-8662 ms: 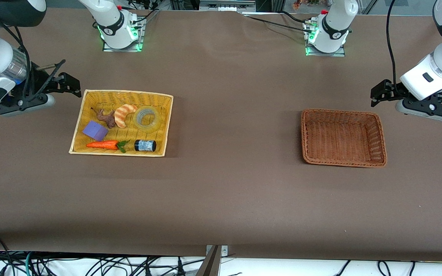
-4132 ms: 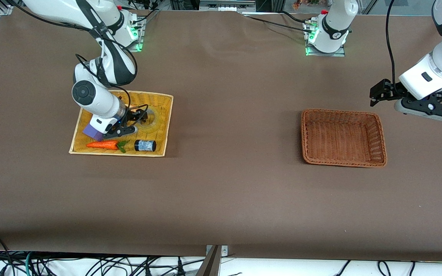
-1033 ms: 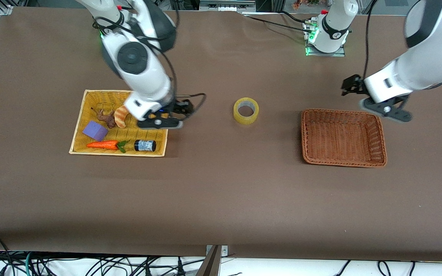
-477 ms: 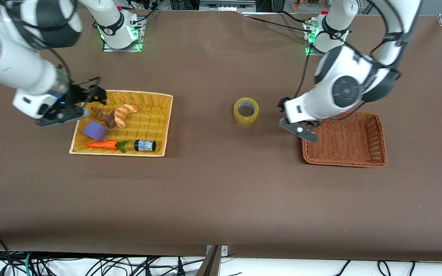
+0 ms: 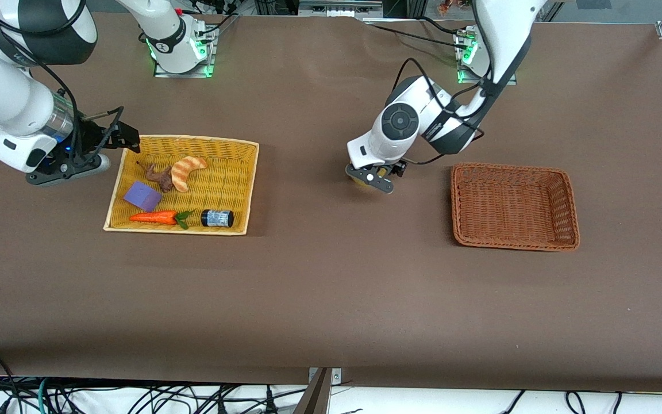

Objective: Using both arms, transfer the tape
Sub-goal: 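Withdraw the right gripper while the left gripper reaches the tape roll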

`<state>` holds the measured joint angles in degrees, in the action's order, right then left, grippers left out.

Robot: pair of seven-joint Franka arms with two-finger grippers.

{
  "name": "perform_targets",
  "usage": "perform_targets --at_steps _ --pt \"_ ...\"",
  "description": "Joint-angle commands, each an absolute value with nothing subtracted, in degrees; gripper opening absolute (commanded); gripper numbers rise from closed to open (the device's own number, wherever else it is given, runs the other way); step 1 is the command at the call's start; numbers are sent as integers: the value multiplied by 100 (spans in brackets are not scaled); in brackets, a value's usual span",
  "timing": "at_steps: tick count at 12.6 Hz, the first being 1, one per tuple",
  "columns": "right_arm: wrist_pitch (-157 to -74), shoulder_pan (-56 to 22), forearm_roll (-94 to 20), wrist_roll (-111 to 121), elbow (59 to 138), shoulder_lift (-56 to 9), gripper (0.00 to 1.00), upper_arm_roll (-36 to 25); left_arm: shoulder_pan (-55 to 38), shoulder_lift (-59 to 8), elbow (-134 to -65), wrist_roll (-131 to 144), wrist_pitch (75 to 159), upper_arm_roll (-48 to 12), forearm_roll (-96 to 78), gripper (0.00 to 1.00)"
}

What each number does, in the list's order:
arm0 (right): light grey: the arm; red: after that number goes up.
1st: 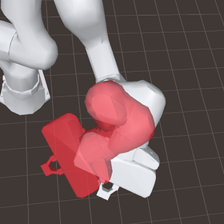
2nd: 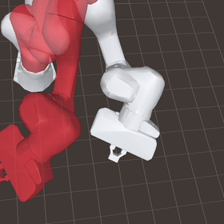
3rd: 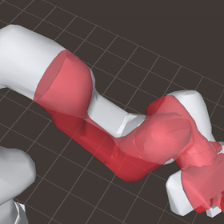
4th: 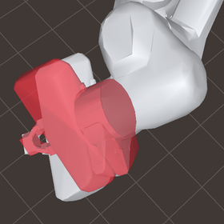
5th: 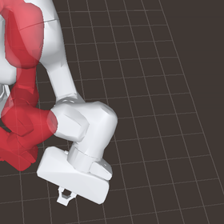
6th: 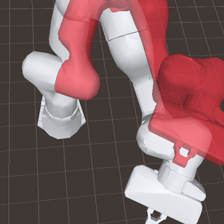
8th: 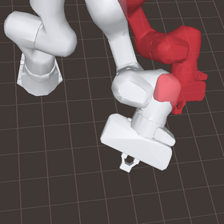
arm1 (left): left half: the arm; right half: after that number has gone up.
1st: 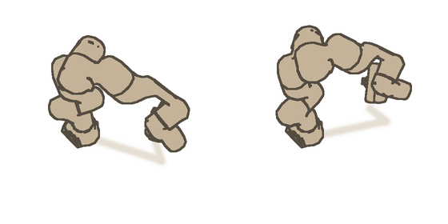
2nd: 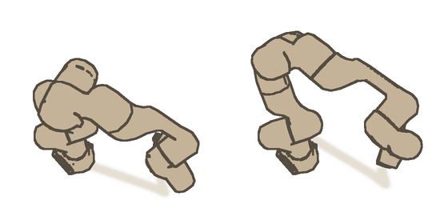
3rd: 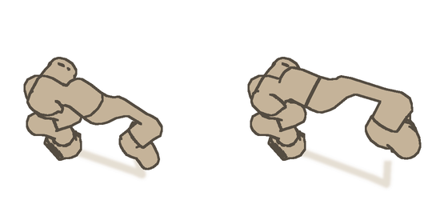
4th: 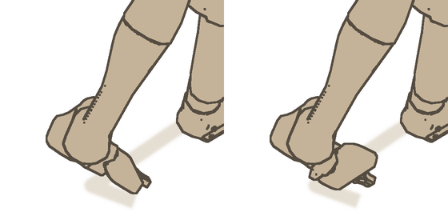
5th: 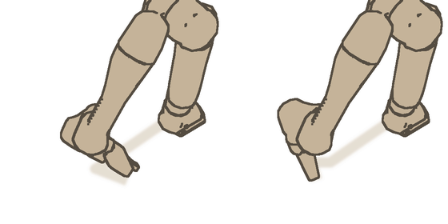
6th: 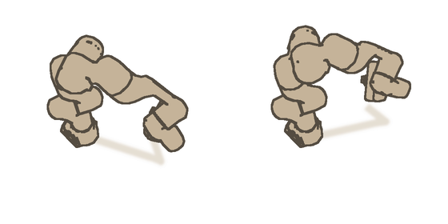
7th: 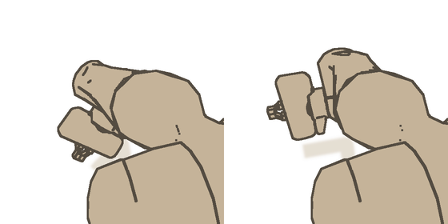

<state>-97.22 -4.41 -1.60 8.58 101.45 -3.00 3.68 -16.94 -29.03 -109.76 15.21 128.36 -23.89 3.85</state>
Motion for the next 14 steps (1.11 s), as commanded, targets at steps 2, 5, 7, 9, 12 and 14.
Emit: perform_targets --at_steps 2,5,7,9,12,14 --pt "-9773 -475 -36 862 10274 -123 100 343 -1556 -3260 -10942 1547 12982 -2355 747 98" --pt "-9791 -475 -26 870 10257 -123 100 352 -1582 -3445 -10986 1529 12990 -2355 756 57" --pt "-9791 -466 -35 870 10248 -132 100 352 -1582 -3472 -10978 1529 12947 -2355 756 10" --pt "-9791 -475 -35 870 10239 -123 100 352 -1547 -3402 -10951 1529 12868 -2364 756 0" --pt "-9791 -466 -35 888 10160 -123 100 360 -1189 -2894 -10759 1425 11687 -2373 756 0" --pt "-9791 -466 -26 896 10160 -123 100 360 -549 -2506 -10339 935 10404 -2382 747 0"
